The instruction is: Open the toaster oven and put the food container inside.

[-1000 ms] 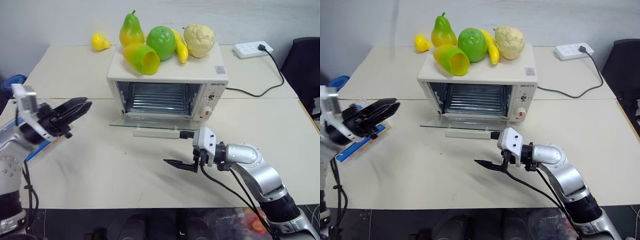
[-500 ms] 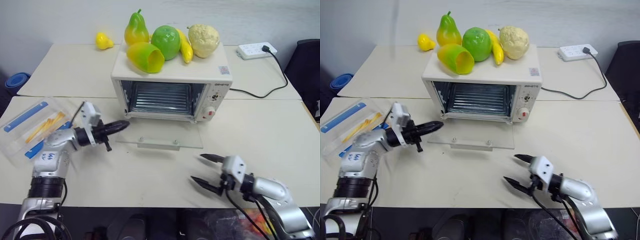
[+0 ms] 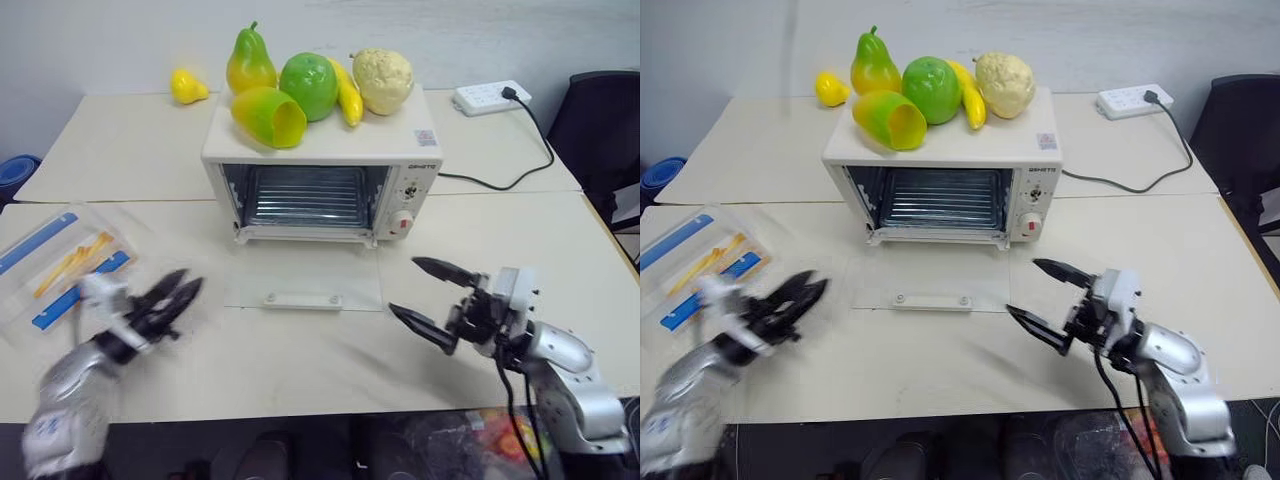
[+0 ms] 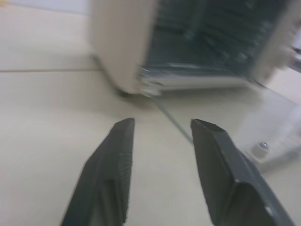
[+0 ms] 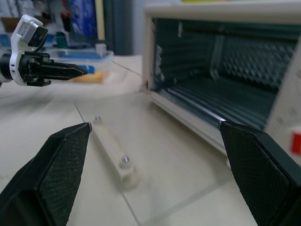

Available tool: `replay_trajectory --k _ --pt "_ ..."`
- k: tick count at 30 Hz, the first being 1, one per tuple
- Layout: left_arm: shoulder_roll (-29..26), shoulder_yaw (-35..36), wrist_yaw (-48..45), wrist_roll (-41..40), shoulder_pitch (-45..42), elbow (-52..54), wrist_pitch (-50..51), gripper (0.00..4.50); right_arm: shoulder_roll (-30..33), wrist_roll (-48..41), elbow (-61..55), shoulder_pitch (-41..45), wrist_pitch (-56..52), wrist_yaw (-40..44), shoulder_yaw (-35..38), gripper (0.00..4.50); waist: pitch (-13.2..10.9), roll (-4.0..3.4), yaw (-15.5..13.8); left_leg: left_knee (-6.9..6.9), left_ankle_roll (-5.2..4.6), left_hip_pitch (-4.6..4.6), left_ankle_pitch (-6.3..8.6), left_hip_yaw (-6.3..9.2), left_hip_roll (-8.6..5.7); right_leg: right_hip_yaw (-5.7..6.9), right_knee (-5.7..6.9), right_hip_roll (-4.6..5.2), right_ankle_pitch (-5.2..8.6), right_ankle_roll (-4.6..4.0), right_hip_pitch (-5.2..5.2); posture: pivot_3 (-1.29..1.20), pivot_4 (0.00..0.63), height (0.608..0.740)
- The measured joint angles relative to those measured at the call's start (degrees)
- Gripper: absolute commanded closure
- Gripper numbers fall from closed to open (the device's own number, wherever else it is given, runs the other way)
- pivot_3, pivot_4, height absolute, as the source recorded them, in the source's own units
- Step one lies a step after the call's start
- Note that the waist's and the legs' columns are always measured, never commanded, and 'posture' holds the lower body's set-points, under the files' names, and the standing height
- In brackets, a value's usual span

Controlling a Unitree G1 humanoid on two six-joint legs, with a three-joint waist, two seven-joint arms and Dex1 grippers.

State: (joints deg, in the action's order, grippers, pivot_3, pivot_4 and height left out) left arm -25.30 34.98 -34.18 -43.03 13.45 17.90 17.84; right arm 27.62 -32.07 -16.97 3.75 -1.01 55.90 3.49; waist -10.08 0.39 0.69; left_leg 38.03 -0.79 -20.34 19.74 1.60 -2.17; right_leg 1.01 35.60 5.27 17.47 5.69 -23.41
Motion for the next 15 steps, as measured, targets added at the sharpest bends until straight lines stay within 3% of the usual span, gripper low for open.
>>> replay_trajectory --k 5,10,15 --pt "8.0 16.2 10.7 -13.1 15.3 7.2 2.2 0.04 -4.8 2.9 6.1 5.4 6.7 3.7 -4.6 0.0 0.0 0.1 -0.9 0.07 -0.15 0.02 0.1 -0.01 -0.03 0.01 -0.11 0.04 0.0 0.0 0.13 0.0 0.15 0.74" --pt "9.7 25.8 21.3 -20.6 20.8 3.6 3.9 0.01 -6.2 3.6 9.5 7.1 10.2 7.1 -6.3 0.0 0.0 0.16 -1.4 0.05 -0.31 0.12 0.2 0.01 -0.03 0.02 -0.1 0.04 0.02 -0.04 0.19 0.0 0.15 0.74" --pt "-2.0 29.3 32.1 -26.8 16.9 -2.2 10.2 0.01 -7.1 3.6 10.9 7.8 11.0 8.4 -7.5 0.0 0.0 0.22 -2.1 0.06 -0.28 0.11 0.17 0.22 -0.05 0.17 0.02 0.05 0.04 -0.11 0.22 0.0 0.15 0.74"
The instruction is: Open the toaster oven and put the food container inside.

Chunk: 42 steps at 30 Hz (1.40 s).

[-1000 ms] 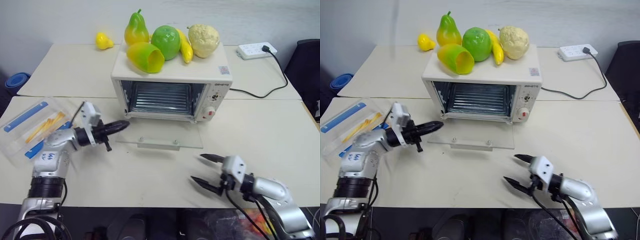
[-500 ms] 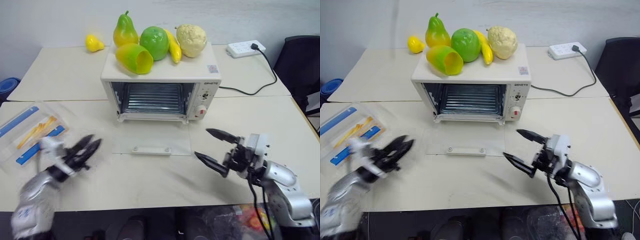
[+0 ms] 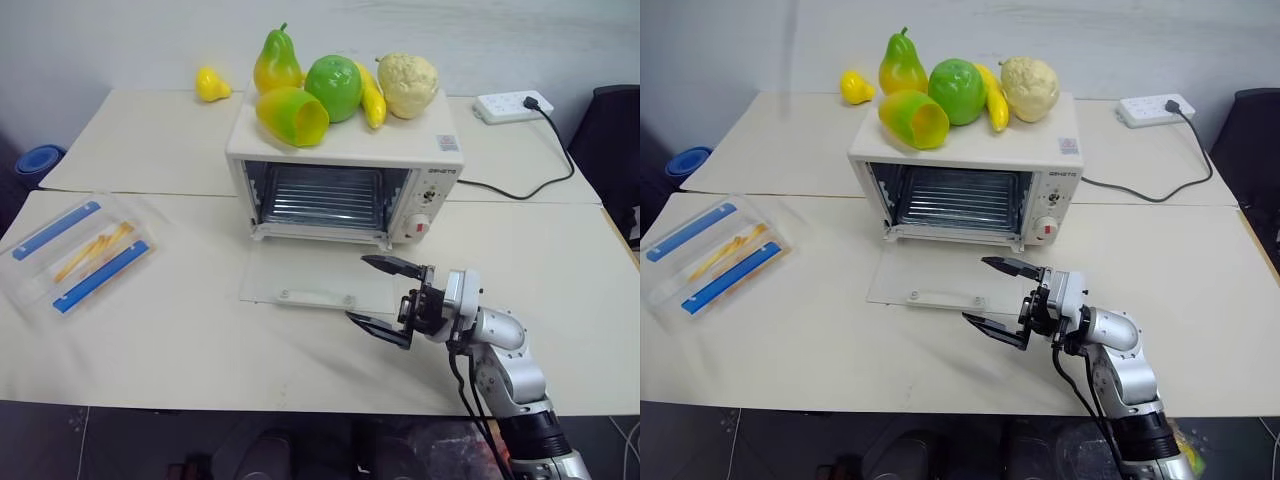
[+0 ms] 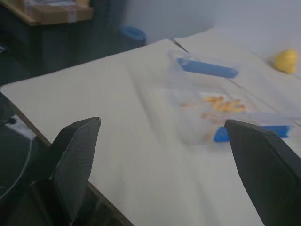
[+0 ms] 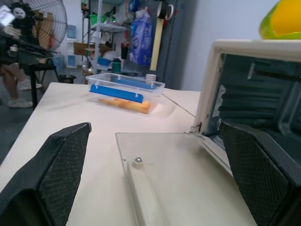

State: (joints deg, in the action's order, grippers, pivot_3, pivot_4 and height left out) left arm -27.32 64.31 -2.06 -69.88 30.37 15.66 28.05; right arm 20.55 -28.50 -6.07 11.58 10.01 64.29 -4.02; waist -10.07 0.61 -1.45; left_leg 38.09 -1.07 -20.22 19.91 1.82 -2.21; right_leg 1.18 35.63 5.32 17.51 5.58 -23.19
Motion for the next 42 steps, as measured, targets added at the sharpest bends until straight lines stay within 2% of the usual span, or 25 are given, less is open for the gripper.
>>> replay_trajectory --k 3,7,10,14,15,18,25,30,33,38,42 --pt "-13.7 0.8 9.1 -6.2 -8.3 -7.5 7.0 0.01 -0.2 0.0 0.1 1.5 0.0 0.0 0.0 0.0 0.1 0.11 0.3 -0.02 0.27 0.03 -0.12 0.11 -0.02 0.08 0.1 -0.01 0.01 -0.07 0.0 0.0 0.15 0.74" --pt "-25.5 -2.4 18.0 -8.5 -15.1 -20.1 18.5 0.01 -0.2 0.1 0.6 1.7 0.0 -0.1 0.0 0.0 0.0 0.02 1.8 -0.15 0.33 -0.03 -0.08 0.04 -0.1 0.0 0.3 -0.05 0.03 -0.09 -0.29 0.0 0.15 0.74" --pt "-30.9 -8.2 18.0 -7.4 -23.1 -29.2 24.6 0.01 -0.2 0.2 0.8 1.7 -0.1 -0.4 -0.1 0.0 0.0 0.05 2.1 -0.16 0.39 -0.1 -0.1 0.01 -0.05 0.04 0.36 -0.12 0.05 -0.12 -0.38 0.0 0.15 0.74" --pt "-36.0 -16.4 15.0 -0.5 -32.3 -39.2 27.9 0.01 -0.3 0.4 0.6 1.6 -0.2 -1.6 0.0 0.0 0.0 0.04 2.8 -0.16 0.4 -0.11 -0.09 -0.02 -0.09 0.03 0.37 -0.11 0.04 -0.11 -0.38 0.0 0.15 0.74" --pt "-36.9 -19.2 13.5 2.3 -34.2 -41.3 28.4 0.01 -0.4 0.5 0.6 1.6 -0.2 -2.1 0.0 0.0 0.0 0.05 3.0 -0.16 0.4 -0.11 -0.09 -0.04 -0.09 0.03 0.36 -0.11 0.04 -0.11 -0.38 0.0 0.15 0.74" --pt "-36.9 -23.2 11.1 6.9 -37.1 -43.7 30.1 0.58 -0.6 0.9 0.6 1.6 -0.3 -3.3 0.0 0.0 0.0 0.05 3.3 -0.18 0.44 -0.11 -0.08 -0.11 -0.01 0.01 0.39 -0.13 0.04 -0.11 -0.42 0.0 0.15 0.74" --pt "-35.7 -23.5 9.1 13.5 -41.8 -45.7 32.0 2.77 -0.5 2.0 -0.7 1.7 -1.3 -6.3 0.0 0.0 0.0 0.06 3.0 -0.15 0.52 -0.1 -0.11 -0.1 0.01 0.0 0.35 -0.12 0.04 -0.11 -0.42 0.0 0.15 0.74" --pt "-33.9 -19.7 6.3 15.2 -42.2 -45.6 32.8 4.21 0.1 2.1 -0.8 1.7 -2.4 -7.1 0.0 0.0 0.1 0.09 3.0 -0.14 0.52 -0.11 -0.11 -0.1 0.02 0.0 0.35 -0.12 0.04 -0.11 -0.43 0.0 0.15 0.74" --pt "-34.8 -17.7 -1.6 15.6 -38.2 -42.8 34.2 4.21 1.0 2.1 -1.0 1.7 -2.8 -7.7 0.4 0.0 0.1 0.11 3.2 -0.17 0.53 -0.13 -0.1 -0.11 0.04 -0.01 0.37 -0.12 0.04 -0.11 -0.45 0.0 0.15 0.74" --pt "-39.7 -17.9 -12.1 17.5 -34.6 -35.9 37.3 4.21 2.8 2.1 -1.1 0.8 -3.8 -7.8 1.6 0.0 0.0 0.16 2.8 -0.16 0.52 -0.15 -0.1 -0.06 0.02 -0.01 0.24 -0.06 0.05 -0.12 -0.4 0.0 0.15 0.74" --pt "-39.6 -23.8 -14.2 13.0 -41.9 -20.9 45.4 4.21 5.0 2.1 -1.7 -3.4 -3.7 -7.9 4.2 0.0 0.0 0.08 1.1 -0.12 0.42 -0.16 -0.09 0.11 -0.14 -0.05 0.23 0.09 0.04 -0.11 -0.27 0.0 0.15 0.74"
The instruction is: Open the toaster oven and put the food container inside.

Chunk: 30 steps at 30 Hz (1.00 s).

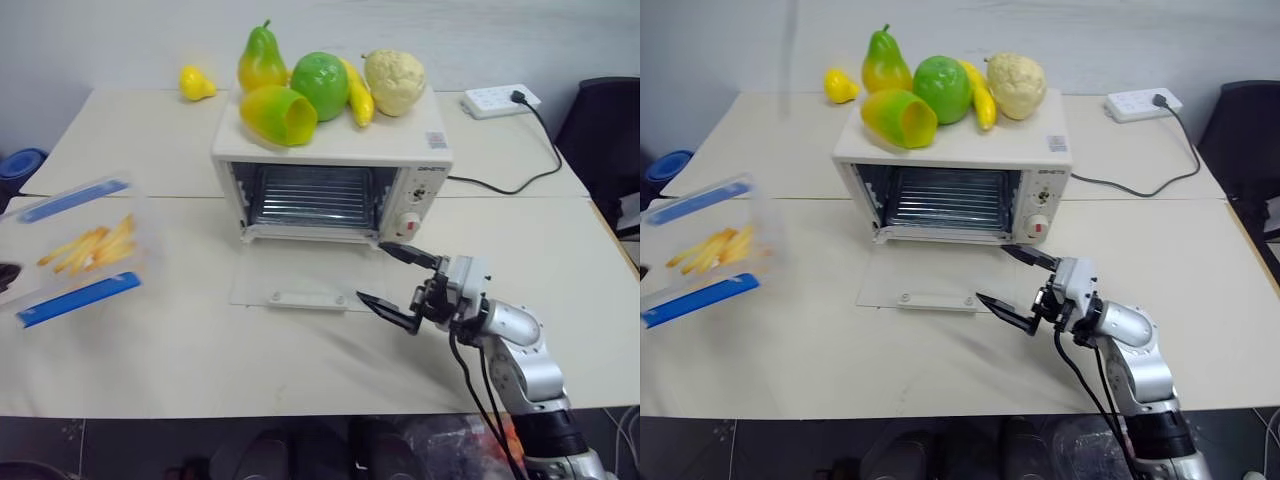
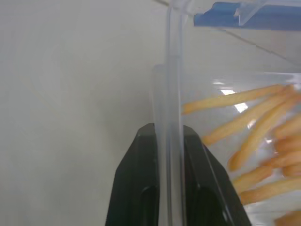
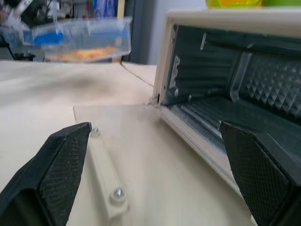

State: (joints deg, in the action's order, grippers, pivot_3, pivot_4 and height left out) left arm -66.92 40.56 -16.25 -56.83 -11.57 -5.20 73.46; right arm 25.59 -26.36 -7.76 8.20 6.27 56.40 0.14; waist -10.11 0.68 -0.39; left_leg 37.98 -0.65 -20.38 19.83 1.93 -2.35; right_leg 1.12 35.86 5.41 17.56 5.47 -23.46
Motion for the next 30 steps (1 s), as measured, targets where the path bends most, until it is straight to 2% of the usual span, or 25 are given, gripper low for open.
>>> replay_trajectory --k 3,7,12,16,21,26,30 --pt "5.7 -5.7 2.4 -5.3 -6.6 10.7 6.0 4.21 1.0 0.3 -0.7 -2.2 0.1 -0.4 1.2 0.0 0.0 -0.07 0.2 0.03 0.0 0.0 -0.02 -0.05 -0.03 -0.08 0.04 -0.03 -0.03 0.05 -0.03 0.0 0.15 0.74" --pt "13.8 -13.2 7.6 -8.3 -12.9 18.5 11.5 4.21 1.5 0.4 -2.2 -5.3 0.1 -2.4 3.5 0.0 0.0 -0.05 1.0 0.02 0.2 -0.04 -0.13 -0.13 0.14 -0.11 0.18 -0.28 -0.03 0.06 -0.14 0.0 0.15 0.74" --pt "23.2 -20.4 12.6 -5.2 -21.2 19.6 12.5 4.21 1.5 0.5 -7.4 -10.4 -0.1 -5.6 4.9 0.0 0.0 -0.07 1.0 0.07 0.33 -0.03 -0.22 -0.14 0.22 -0.13 0.11 -0.46 -0.02 0.06 -0.16 0.0 0.15 0.74" --pt "30.4 -21.9 16.9 0.3 -25.2 15.1 10.8 4.21 1.4 0.6 -9.4 -12.8 -0.1 -7.1 4.9 0.0 0.0 -0.06 0.6 0.15 0.36 -0.01 -0.24 -0.15 0.22 -0.19 0.15 -0.52 -0.02 0.06 -0.15 0.0 0.15 0.74" --pt "32.8 -23.6 16.3 5.0 -26.5 13.4 8.9 2.83 1.4 0.7 -10.6 -13.8 -0.1 -9.1 5.1 0.0 0.0 -0.07 0.4 0.13 0.37 0.0 -0.23 -0.12 0.23 -0.23 0.12 -0.56 -0.02 0.06 -0.15 0.0 0.15 0.74" --pt "37.0 -22.8 15.0 6.0 -27.1 12.4 8.0 1.35 1.0 0.8 -11.0 -14.9 0.2 -10.5 5.2 0.0 0.0 -0.07 0.3 0.2 0.38 0.0 -0.23 -0.11 0.23 -0.23 0.13 -0.56 -0.02 0.06 -0.14 0.0 0.15 0.74" --pt "38.8 -17.5 12.3 4.6 -27.4 11.3 6.6 1.35 0.7 0.4 -12.8 -16.2 -0.3 -11.7 5.2 0.0 0.0 -0.07 0.5 0.18 0.4 0.0 -0.23 -0.11 0.27 -0.23 0.13 -0.61 -0.02 0.06 -0.15 0.0 0.15 0.74"
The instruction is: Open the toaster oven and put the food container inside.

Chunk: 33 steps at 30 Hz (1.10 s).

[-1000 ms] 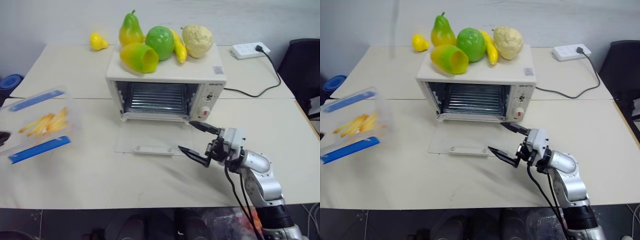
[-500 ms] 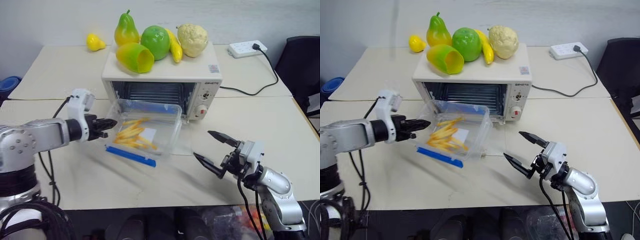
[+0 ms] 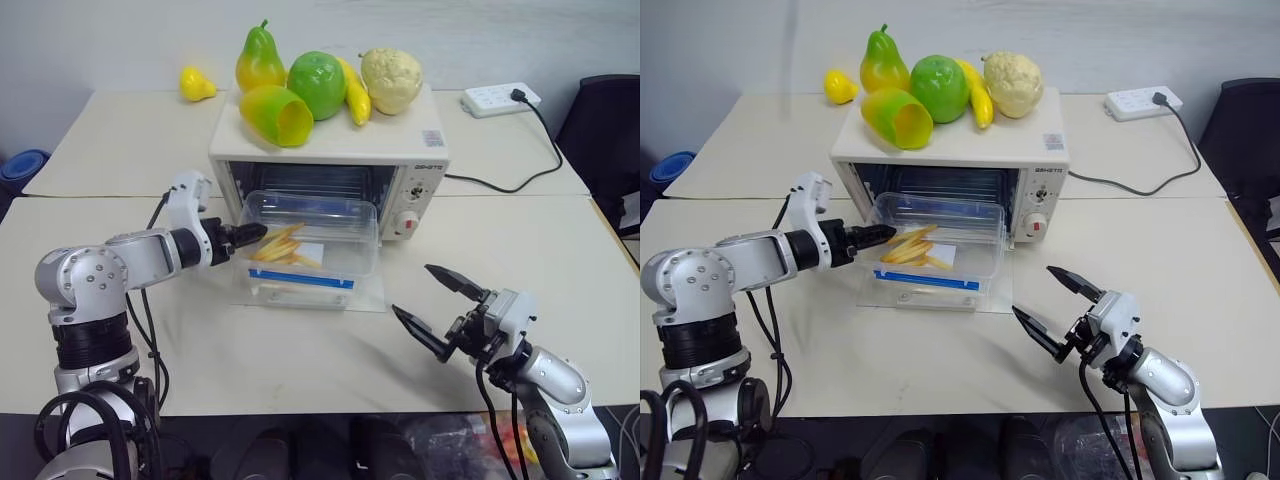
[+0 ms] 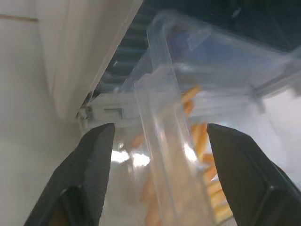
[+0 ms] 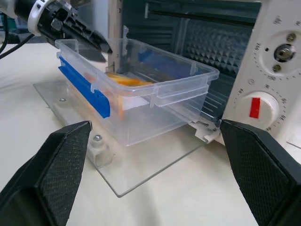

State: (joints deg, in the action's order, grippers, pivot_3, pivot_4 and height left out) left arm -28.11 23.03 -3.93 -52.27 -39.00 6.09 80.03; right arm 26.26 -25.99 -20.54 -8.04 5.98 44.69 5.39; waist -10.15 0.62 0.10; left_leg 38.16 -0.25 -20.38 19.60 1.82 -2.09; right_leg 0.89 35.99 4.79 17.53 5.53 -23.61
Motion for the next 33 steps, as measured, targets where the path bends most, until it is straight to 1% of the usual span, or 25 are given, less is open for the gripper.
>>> replay_trajectory --k 1,2,5,6,7,8,9,10,11,13,16,18,20,23,26,28,32,33 --pt "-0.9 0.3 -2.1 -0.2 0.3 0.0 -1.0 1.35 0.0 -0.5 -0.6 0.1 -0.8 -0.2 0.0 0.0 0.0 0.0 0.1 0.0 0.02 0.0 0.0 -0.01 0.02 -0.01 0.01 -0.03 0.0 0.0 -0.01 0.0 0.15 0.74" --pt "-3.1 0.1 -5.1 -0.3 1.0 0.0 -2.2 1.35 0.2 -1.1 -1.6 0.1 -1.9 -0.4 0.0 0.0 0.0 0.0 0.3 -0.03 0.08 0.01 0.0 0.0 0.06 -0.05 0.01 -0.11 0.0 0.0 -0.04 0.0 0.15 0.74" --pt "-12.2 0.2 -17.2 0.2 4.1 0.0 -8.3 1.35 2.5 -4.1 -4.3 0.2 -6.4 -0.3 0.1 0.0 0.0 0.0 0.5 -0.08 0.17 0.08 0.05 0.18 0.06 -0.22 0.01 -0.26 0.03 -0.05 -0.1 0.0 0.15 0.74" --pt "-14.7 0.1 -21.4 0.8 5.2 0.1 -11.0 1.53 3.2 -5.1 -5.0 0.3 -7.9 -0.1 0.0 0.38 0.0 -0.01 0.4 -0.08 0.17 0.08 0.06 0.21 0.07 -0.2 -0.01 -0.25 0.04 -0.07 -0.09 0.0 0.15 0.74" --pt "-18.7 -0.7 -28.9 2.4 8.2 0.6 -16.7 1.75 4.6 -5.9 -6.4 0.5 -10.2 0.2 -0.6 0.62 0.0 -0.07 0.5 -0.1 0.18 0.09 0.07 0.2 0.07 -0.23 -0.03 -0.24 0.05 -0.09 -0.09 0.0 0.15 0.74" --pt "-21.3 -1.4 -34.0 4.2 10.7 0.7 -21.0 1.94 5.8 -6.3 -7.5 0.2 -11.8 0.6 -0.7 0.94 0.0 -0.15 0.4 -0.14 0.18 0.12 0.07 0.19 0.06 -0.25 -0.07 -0.21 0.06 -0.12 -0.06 0.0 0.15 0.74" --pt "-24.9 -3.2 -41.9 8.3 15.3 0.4 -29.7 2.24 7.6 -6.7 -8.8 0.6 -14.5 0.9 -1.7 1.26 0.0 -0.21 0.3 -0.17 0.17 0.16 0.07 0.19 0.05 -0.25 -0.11 -0.19 0.08 -0.15 -0.03 0.0 0.15 0.74" --pt "-26.8 -4.6 -47.7 11.2 18.7 -0.3 -35.7 2.56 9.1 -6.5 -9.7 0.8 -16.2 1.3 -2.9 1.63 0.0 -0.25 0.2 -0.19 0.17 0.18 0.08 0.2 0.06 -0.25 -0.15 -0.17 0.08 -0.16 -0.01 0.0 0.15 0.74" --pt "-27.0 -5.6 -52.0 13.2 21.1 -1.5 -40.3 2.81 10.1 -6.0 -10.5 0.9 -17.6 1.5 -4.1 1.93 0.0 -0.32 0.0 -0.19 0.15 0.19 0.08 0.2 0.06 -0.24 -0.15 -0.15 0.09 -0.19 0.0 0.0 0.15 0.74" --pt "-25.3 -7.2 -55.8 15.4 23.1 -4.9 -45.4 3.44 9.9 -4.8 -10.9 2.3 -19.7 1.2 -7.0 2.61 0.0 -0.29 -0.6 -0.11 0.11 0.08 0.08 0.46 0.08 -0.08 -0.15 -0.14 0.09 -0.21 0.04 0.0 0.15 0.74" --pt "-24.3 -9.0 -58.7 18.1 26.0 -4.7 -50.7 4.44 9.3 -3.4 -11.0 3.5 -20.8 0.7 -9.4 3.68 0.0 -0.22 -1.3 -0.08 0.02 0.0 0.14 0.53 0.07 -0.06 -0.18 -0.09 0.06 -0.24 0.03 0.0 0.15 0.74" --pt "-24.3 -10.0 -61.0 20.0 29.1 -3.5 -54.6 4.5 9.2 -2.1 -10.8 4.3 -21.4 0.6 -10.6 4.41 0.0 -0.23 -1.3 -0.11 -0.04 -0.02 0.18 0.5 0.06 -0.08 -0.25 -0.08 0.06 -0.24 0.01 0.0 0.15 0.74" --pt "-22.8 -11.8 -61.8 21.7 30.8 -2.5 -57.5 4.5 8.6 -0.8 -10.5 6.3 -21.8 0.6 -12.3 4.48 0.0 -0.23 -1.3 -0.11 -0.06 -0.05 0.2 0.51 0.06 -0.06 -0.29 -0.09 0.07 -0.23 0.01 0.0 0.15 0.74" --pt "-16.9 -15.0 -59.4 23.2 29.8 -1.8 -58.9 4.5 5.4 2.0 -6.8 10.9 -22.4 0.3 -16.5 4.48 0.0 -0.22 -1.2 -0.01 -0.06 -0.05 0.19 0.51 0.06 -0.03 -0.19 -0.11 0.05 -0.22 0.01 0.0 0.15 0.74" --pt "-10.7 -17.8 -54.6 24.8 25.6 -2.3 -59.1 4.5 0.5 4.8 -1.3 16.9 -22.3 -1.6 -18.8 4.48 0.0 -0.2 -1.4 0.09 -0.03 -0.05 0.14 0.55 0.0 0.01 -0.04 -0.13 0.04 -0.19 0.0 0.0 0.15 0.74" --pt "-7.1 -18.3 -51.1 26.0 21.9 -3.6 -59.7 4.5 -2.4 6.6 2.5 21.4 -22.2 -3.4 -18.8 4.48 0.0 -0.19 -1.3 0.12 -0.01 -0.05 0.12 0.55 -0.01 0.01 0.0 -0.17 0.03 -0.17 -0.01 0.0 0.15 0.74" --pt "-3.3 -18.6 -45.9 28.3 17.1 -7.4 -61.0 4.5 -4.5 8.4 7.9 26.7 -21.1 -4.7 -18.4 4.48 0.0 -0.2 -1.1 0.03 0.01 -0.06 0.11 0.54 -0.01 0.03 0.01 -0.22 0.03 -0.17 -0.08 0.0 0.15 0.74" --pt "-1.4 -18.4 -43.9 29.1 15.2 -9.9 -61.6 4.5 -4.7 9.7 11.3 29.2 -20.0 -4.8 -18.4 4.48 0.0 -0.19 -0.9 0.08 0.01 -0.1 0.11 0.52 -0.03 0.06 0.01 -0.22 0.02 -0.16 -0.08 0.0 0.15 0.74"
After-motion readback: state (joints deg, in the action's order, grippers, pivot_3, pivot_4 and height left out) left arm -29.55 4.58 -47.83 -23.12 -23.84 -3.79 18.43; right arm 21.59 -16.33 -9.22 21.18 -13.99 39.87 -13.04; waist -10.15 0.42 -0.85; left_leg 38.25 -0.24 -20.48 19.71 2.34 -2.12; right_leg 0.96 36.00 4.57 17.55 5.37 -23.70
